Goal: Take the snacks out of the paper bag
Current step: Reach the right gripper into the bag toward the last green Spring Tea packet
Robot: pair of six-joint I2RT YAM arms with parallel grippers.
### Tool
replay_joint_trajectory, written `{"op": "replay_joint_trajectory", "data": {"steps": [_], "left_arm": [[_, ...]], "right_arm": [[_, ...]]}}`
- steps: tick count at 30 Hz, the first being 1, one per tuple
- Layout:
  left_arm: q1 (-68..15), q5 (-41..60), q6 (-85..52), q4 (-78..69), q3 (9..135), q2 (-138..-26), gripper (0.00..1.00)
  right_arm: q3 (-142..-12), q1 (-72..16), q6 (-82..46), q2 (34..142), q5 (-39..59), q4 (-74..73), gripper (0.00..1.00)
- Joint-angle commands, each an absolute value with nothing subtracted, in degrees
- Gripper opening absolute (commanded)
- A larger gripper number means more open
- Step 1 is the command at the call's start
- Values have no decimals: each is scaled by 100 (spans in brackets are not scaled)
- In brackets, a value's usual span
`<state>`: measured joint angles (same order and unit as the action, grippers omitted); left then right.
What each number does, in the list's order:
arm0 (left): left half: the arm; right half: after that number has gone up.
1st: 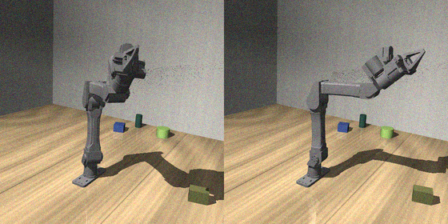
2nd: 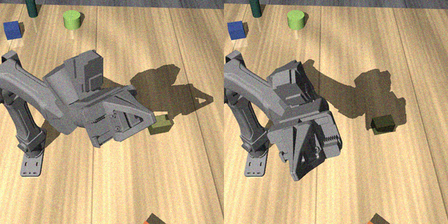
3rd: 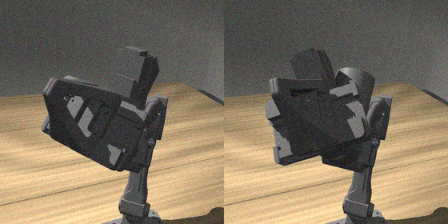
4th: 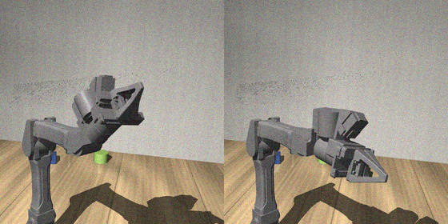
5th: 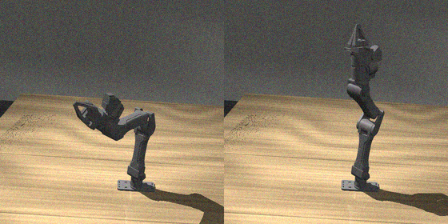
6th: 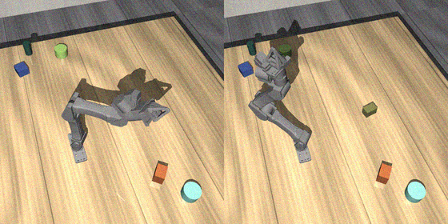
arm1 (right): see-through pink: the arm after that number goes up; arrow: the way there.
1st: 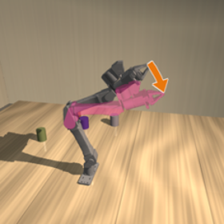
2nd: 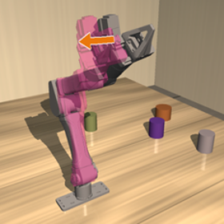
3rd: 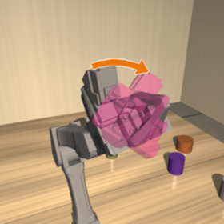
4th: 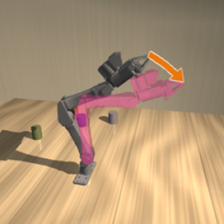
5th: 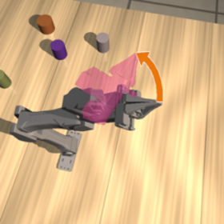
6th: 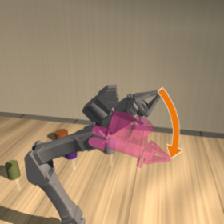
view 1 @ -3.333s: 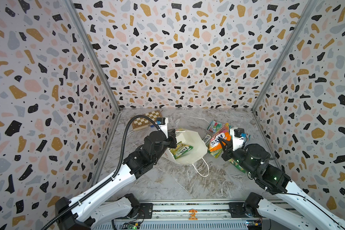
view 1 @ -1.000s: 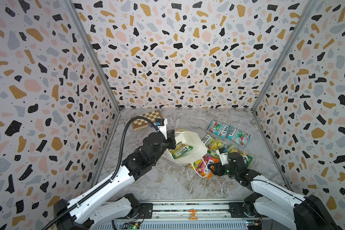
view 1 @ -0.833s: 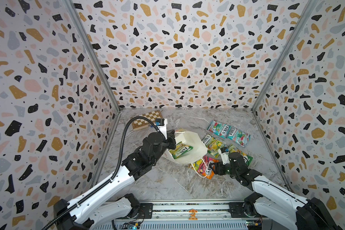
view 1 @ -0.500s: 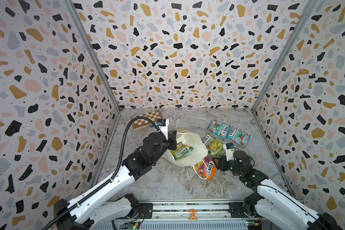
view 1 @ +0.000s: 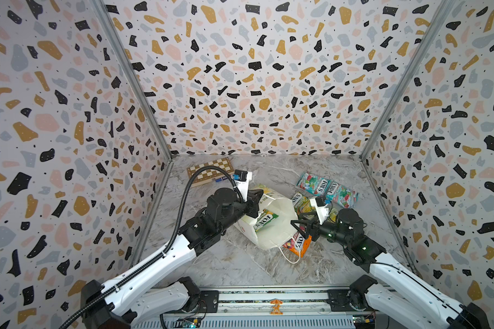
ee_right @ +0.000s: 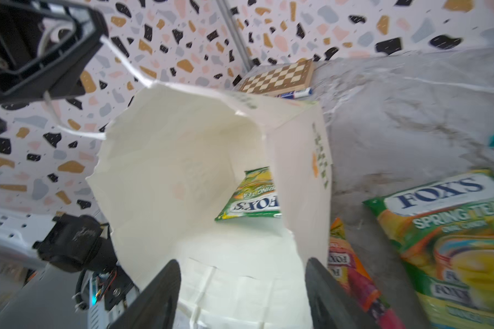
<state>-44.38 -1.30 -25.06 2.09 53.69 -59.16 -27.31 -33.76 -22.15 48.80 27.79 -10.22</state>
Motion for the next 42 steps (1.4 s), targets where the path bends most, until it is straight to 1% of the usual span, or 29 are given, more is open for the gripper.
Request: {"op": "replay_joint_trajectory", "data": {"steps": [1, 5, 10, 17, 21, 32, 37, 42], "left_arm": [[-4446, -9, -2443, -177, 5293, -5845, 0], [-4447, -10, -2478, -218, 5274, -5845, 0], [-4447, -26, -2488, -231, 5265, -5836, 0], [-4447, -87, -2472, -246, 5201, -5783, 0], [-4442, -79, -2448, -248, 5186, -5774, 0], [-4445, -105, -2400, -253, 5193, -5774, 0], [-4447, -110, -2399, -261, 5194, -5766, 0], [-4443, -123, -2399, -264, 5203, -5750, 0]], "right_arm": [[-3093, -3870, -1848, 5243, 3088, -1181, 70], [-3345, -4465, -1669, 5851, 2834, -1122, 69], [-3544, -4750, -1717, 6567, 2581, -1151, 68], [-3911, -4831, -1944, 7533, 2279, -986, 65], [-4131, -4834, -2232, 7968, 2052, -927, 64], [-4719, -4834, -3719, 8744, 1347, -721, 60], [-4971, -4834, -4144, 8996, 880, -505, 60], [-5304, -4832, -4328, 9328, 675, -293, 60]]}}
